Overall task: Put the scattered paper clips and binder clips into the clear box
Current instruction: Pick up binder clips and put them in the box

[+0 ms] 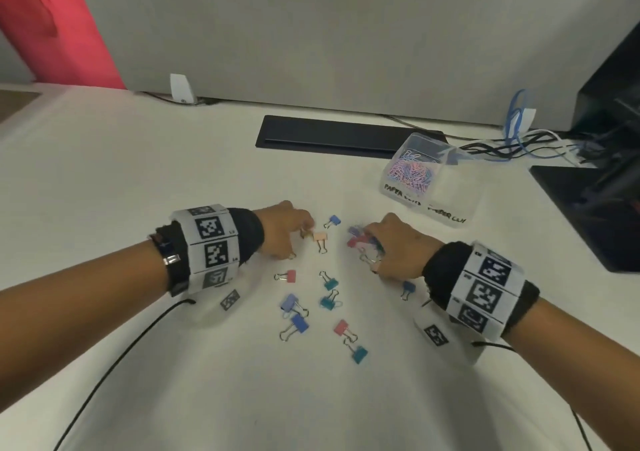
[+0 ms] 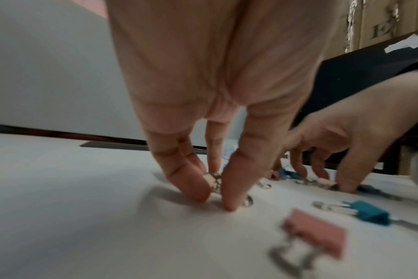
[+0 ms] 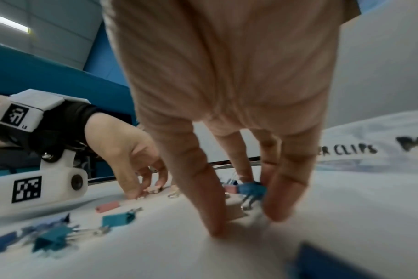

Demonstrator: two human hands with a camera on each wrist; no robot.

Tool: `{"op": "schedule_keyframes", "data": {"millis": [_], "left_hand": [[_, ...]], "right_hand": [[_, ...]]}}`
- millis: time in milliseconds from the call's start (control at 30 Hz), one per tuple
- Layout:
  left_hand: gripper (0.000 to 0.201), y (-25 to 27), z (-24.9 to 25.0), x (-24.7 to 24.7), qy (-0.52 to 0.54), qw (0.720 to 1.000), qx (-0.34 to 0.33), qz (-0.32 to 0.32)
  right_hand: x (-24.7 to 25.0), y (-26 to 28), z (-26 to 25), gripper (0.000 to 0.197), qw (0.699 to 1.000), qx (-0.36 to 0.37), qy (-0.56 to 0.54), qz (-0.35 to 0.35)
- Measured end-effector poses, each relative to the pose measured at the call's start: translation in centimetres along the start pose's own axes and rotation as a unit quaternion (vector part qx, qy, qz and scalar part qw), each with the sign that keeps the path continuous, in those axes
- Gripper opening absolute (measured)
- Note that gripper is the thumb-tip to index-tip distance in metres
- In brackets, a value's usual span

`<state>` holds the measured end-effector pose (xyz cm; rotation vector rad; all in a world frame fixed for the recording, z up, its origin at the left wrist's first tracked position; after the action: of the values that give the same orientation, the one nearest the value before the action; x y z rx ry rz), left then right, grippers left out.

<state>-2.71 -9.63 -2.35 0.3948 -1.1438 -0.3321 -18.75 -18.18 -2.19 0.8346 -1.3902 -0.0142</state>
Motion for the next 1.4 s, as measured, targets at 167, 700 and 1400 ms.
{"op": "schedule_keyframes", "data": {"millis": [167, 700, 1400], "left_hand": [[0.055, 0.3, 1.8, -0.5, 0.029, 0.997, -0.058, 0.047], [0.068, 3.3, 1.8, -3.0, 0.039, 0.998, -0.029, 0.028], [0.013, 1.2, 3.1, -2.1, -0.002, 0.991, -0.088, 0.099]], "right_hand": [[-0.1, 1.4, -1.1, 0.062, 0.992, 0.079, -0.096, 0.000], [-2.4, 2.5, 2.0, 0.033, 0.994, 0.027, -0.110, 0.003], [-3.4, 4.2, 0.4, 0.021, 0.993, 0.070, -0.097, 0.008]]}}
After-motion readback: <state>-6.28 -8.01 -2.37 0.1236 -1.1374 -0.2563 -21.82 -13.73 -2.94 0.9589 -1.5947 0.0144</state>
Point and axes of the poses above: each hand's wrist, its own y-axis away from the middle knuckle, its own x-axis out of the back of the hand, z = x × y, the point moved 1 cm from there along -y, towards the middle knuckle, and after that the axes turned 15 degrees about -x, right-handed, at the moved point
